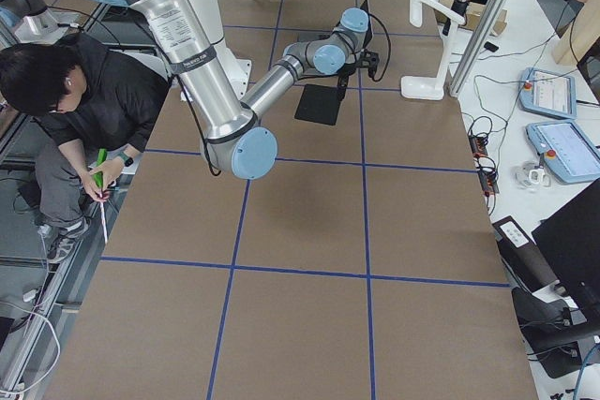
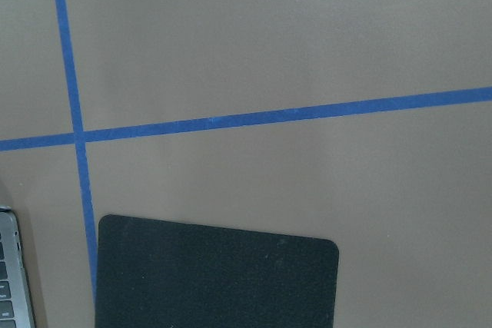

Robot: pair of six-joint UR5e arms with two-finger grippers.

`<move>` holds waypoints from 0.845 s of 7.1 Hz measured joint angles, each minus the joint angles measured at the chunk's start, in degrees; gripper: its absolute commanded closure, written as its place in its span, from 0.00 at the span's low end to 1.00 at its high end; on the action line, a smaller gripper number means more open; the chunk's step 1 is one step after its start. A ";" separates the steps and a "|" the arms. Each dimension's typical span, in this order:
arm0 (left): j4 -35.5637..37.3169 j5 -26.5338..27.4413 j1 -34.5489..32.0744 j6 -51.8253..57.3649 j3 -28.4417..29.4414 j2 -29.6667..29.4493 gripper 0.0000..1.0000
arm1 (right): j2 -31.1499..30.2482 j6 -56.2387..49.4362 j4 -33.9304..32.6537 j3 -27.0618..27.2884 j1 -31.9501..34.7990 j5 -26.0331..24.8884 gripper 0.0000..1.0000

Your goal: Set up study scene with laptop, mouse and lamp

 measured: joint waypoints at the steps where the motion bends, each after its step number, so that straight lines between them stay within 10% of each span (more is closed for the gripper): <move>1: -0.09 -0.04 0.69 -0.12 0.70 -0.82 0.00 | -0.02 0.10 -0.04 0.31 -0.23 -0.34 0.00; 6: -0.16 -0.07 3.08 -0.37 2.02 -1.97 0.00 | -0.31 0.20 -0.07 0.69 -0.88 -1.63 0.00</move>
